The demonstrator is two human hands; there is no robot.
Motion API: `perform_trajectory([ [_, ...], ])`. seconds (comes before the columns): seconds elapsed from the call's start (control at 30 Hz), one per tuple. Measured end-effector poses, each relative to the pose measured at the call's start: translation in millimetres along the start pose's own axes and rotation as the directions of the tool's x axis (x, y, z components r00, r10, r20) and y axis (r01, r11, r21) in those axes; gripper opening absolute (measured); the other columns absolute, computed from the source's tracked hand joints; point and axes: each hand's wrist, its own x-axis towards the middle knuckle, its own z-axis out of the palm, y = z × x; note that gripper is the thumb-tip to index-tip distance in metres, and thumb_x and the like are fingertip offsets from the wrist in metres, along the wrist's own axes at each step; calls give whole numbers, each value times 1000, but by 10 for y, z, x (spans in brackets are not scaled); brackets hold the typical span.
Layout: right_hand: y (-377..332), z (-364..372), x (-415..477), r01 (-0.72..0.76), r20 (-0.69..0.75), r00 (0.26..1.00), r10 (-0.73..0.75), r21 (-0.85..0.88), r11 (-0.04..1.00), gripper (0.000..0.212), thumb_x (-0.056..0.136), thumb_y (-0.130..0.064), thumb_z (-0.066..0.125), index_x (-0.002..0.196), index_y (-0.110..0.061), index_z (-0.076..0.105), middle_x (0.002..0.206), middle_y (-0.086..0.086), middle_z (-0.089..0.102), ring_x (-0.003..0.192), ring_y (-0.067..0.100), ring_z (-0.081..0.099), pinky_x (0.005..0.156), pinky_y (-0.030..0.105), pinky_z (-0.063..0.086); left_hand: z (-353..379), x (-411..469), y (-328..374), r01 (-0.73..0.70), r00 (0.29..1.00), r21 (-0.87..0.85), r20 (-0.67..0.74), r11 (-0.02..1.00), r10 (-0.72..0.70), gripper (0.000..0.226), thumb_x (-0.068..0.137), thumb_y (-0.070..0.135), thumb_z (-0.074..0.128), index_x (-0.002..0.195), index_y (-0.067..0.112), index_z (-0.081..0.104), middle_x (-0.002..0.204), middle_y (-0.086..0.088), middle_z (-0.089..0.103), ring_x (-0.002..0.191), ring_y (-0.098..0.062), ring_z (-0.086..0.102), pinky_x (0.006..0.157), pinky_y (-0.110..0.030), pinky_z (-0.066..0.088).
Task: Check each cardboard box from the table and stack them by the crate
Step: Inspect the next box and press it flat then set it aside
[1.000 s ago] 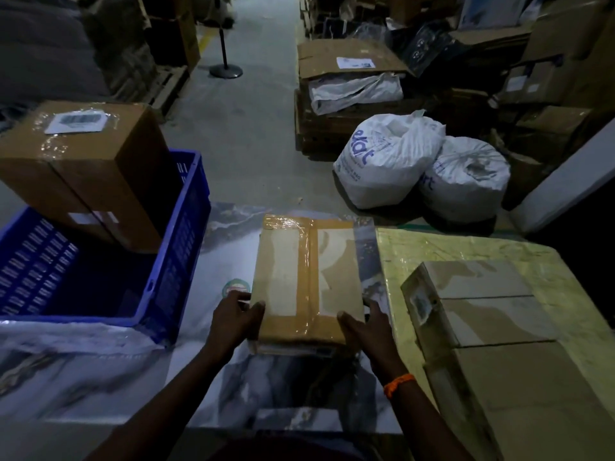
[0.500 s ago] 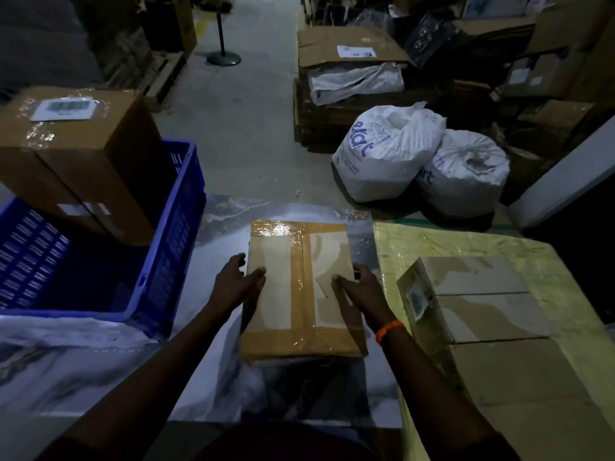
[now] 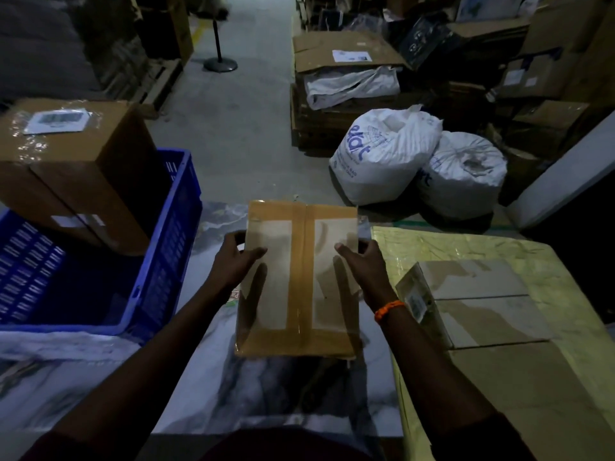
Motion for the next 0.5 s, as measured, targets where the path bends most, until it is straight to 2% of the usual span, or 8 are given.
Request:
perform_trajectory([
  [0.1, -212, -77, -83, 85, -59, 995, -83, 28, 996, 47, 88, -45, 77, 124, -23, 57, 120, -3, 66, 110, 17, 65, 91, 40, 58, 32, -50, 217, -71, 995, -58, -77, 996, 67, 73, 85, 53, 74, 141, 17, 44, 136, 2, 54, 117, -16, 58, 93, -34, 52],
  [0.17, -294, -134, -176, 141, -71, 988, -138, 37, 989, 57, 91, -58, 69, 134, -23, 57, 127, -1, 65, 113, 16, 64, 90, 38, 58, 40, -111, 271, -99, 990, -90, -109, 991, 89, 73, 85, 64, 68, 138, 20, 45, 134, 3, 53, 117, -15, 57, 96, -37, 52],
  [0.23, -308, -186, -290, 153, -105, 984, -143, 89, 984, 59, 93, -66, 59, 134, -24, 58, 126, -1, 66, 113, 16, 64, 90, 37, 58, 49, -184, 286, -86, 992, -127, -106, 988, 72, 73, 83, 78, 58, 131, 23, 51, 131, 4, 58, 118, -14, 60, 101, -45, 52],
  [0.33, -218, -251, -496, 123, -168, 981, -95, 166, 978, 66, 89, -79, 49, 126, -25, 59, 119, 1, 67, 108, 21, 66, 85, 40, 57, 72, -384, 290, -54, 997, -203, -58, 978, 43, 75, 82, 87, 43, 127, 29, 53, 129, 6, 61, 123, -17, 59, 98, -44, 53],
  [0.4, -99, -282, -652, 119, -186, 979, -79, 214, 970, 64, 83, -87, 46, 115, -33, 61, 115, -3, 68, 109, 19, 66, 88, 43, 56, 96, -538, 312, -43, 999, -243, -35, 969, 36, 73, 82, 89, 36, 128, 35, 52, 135, 2, 58, 126, -20, 56, 97, -42, 52],
  [0.5, 42, -297, -864, 115, -199, 978, -63, 260, 959, 46, 89, -82, 43, 107, -43, 60, 111, -11, 68, 108, 12, 66, 87, 35, 56, 105, -719, 310, -30, 999, -268, -29, 963, 23, 56, 86, 85, 29, 109, 44, 58, 113, 10, 61, 108, -13, 60, 86, -37, 52],
])
